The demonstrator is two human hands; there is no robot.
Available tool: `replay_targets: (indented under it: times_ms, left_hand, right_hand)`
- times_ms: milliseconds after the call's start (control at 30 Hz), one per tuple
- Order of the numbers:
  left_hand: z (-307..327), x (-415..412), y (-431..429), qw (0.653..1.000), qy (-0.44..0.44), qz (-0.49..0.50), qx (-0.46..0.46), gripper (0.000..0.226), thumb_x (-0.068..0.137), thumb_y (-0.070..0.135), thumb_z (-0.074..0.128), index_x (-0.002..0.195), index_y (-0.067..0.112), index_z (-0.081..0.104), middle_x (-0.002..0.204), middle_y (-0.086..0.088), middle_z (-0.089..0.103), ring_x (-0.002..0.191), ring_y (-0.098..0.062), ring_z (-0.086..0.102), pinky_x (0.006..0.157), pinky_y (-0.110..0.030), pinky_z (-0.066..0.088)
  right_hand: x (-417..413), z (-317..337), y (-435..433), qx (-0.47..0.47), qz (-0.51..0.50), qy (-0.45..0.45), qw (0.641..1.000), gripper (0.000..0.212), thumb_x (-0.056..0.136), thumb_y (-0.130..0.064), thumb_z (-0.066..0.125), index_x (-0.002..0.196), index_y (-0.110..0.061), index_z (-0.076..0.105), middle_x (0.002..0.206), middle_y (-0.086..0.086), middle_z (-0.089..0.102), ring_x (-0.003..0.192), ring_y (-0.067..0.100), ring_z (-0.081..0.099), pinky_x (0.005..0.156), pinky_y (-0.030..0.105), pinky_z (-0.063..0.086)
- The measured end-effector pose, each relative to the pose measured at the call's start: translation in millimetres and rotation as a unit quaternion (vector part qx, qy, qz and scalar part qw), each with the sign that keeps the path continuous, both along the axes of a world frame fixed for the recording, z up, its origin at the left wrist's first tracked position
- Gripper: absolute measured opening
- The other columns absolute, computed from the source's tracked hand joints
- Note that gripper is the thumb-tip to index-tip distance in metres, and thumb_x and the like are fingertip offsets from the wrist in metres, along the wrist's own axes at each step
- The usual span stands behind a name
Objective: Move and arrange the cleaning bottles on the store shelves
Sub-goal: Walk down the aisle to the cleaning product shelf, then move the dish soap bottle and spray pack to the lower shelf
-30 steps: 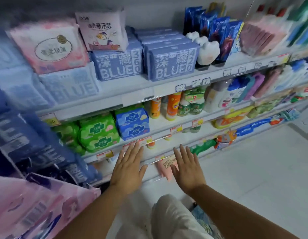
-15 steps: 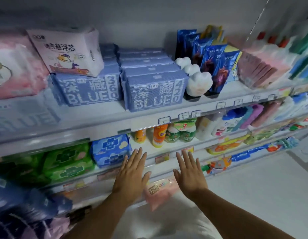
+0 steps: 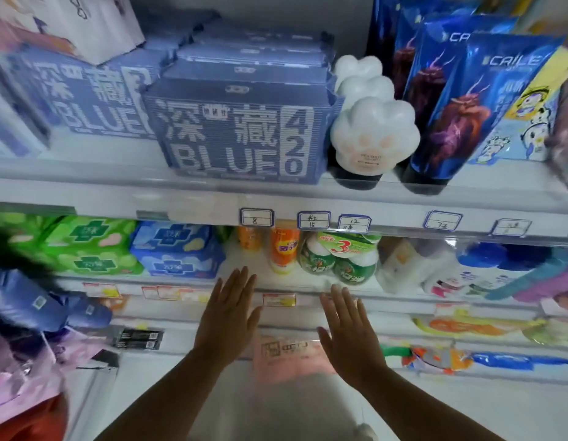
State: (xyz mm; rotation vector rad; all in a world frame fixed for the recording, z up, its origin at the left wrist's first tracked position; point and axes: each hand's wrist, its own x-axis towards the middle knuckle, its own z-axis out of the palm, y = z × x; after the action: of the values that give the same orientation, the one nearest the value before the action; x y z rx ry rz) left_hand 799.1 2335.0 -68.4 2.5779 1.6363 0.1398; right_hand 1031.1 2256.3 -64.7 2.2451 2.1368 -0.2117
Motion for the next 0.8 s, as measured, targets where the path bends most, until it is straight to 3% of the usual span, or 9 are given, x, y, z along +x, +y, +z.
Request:
replay_targets:
  times_ms: [67,167,267,433,600,800]
  left_hand:
    - [-10,-5,8,1.0,0.008,0.001,0.014,0.061,0.094,0.05,0.013,0.144,0.016,0.023,0.152,-0.006,0.02,0.142,-0.023,0.019,0.113,-0.04,0.01]
    - [-27,-12,18,0.999,0.003,0.0,0.032,0.06,0.093,0.048,0.024,0.145,0.016,0.024,0.152,-0.007,0.025,0.143,-0.021,0.016,0.115,-0.041,0.01]
    - [-40,-11,18,0.998,-0.027,0.002,0.062,0.057,0.093,0.044,0.035,0.142,0.016,0.03,0.147,-0.006,0.038,0.138,-0.021,0.029,0.116,-0.043,0.015]
    - [-62,-12,21,0.984,-0.099,-0.011,0.148,0.055,0.09,0.04,0.04,0.139,0.015,0.036,0.136,-0.006,0.05,0.126,-0.023,0.041,0.114,-0.044,0.02]
    - [-84,-9,34,0.954,-0.138,-0.036,0.263,0.052,0.087,0.039,0.042,0.132,0.012,0.047,0.129,-0.009,0.056,0.117,-0.029,0.05,0.108,-0.048,0.028]
    - [-105,-7,41,0.935,-0.16,-0.009,0.318,0.058,0.086,0.051,0.037,0.133,0.018,0.045,0.128,-0.003,0.056,0.119,-0.025,0.047,0.112,-0.045,0.02]
  right_hand:
    - [-4,-10,6,0.025,0.007,-0.007,1.0,0.059,0.098,-0.042,0.006,0.143,-0.012,0.028,0.148,0.018,0.037,0.136,0.038,0.037,0.109,0.052,0.026]
    - [-7,-26,13,0.074,0.004,-0.027,0.997,0.059,0.095,-0.042,0.027,0.147,-0.014,0.024,0.15,0.017,0.035,0.139,0.036,0.033,0.109,0.053,0.021]
    - [-12,-42,17,0.134,-0.009,-0.023,0.991,0.058,0.096,-0.042,0.026,0.147,-0.016,0.027,0.143,0.017,0.046,0.134,0.037,0.039,0.109,0.054,0.023]
    - [-9,-80,28,0.277,0.003,-0.034,0.96,0.06,0.09,-0.04,0.046,0.144,-0.017,0.036,0.135,0.017,0.049,0.13,0.036,0.037,0.108,0.058,0.025]
    - [-8,-115,48,0.411,-0.001,-0.028,0.911,0.054,0.092,-0.045,0.038,0.139,-0.018,0.041,0.136,0.014,0.041,0.129,0.036,0.036,0.11,0.057,0.022]
    - [-2,-134,59,0.505,0.02,-0.017,0.863,0.055,0.092,-0.047,0.035,0.138,-0.017,0.043,0.138,0.013,0.039,0.132,0.035,0.033,0.114,0.055,0.016]
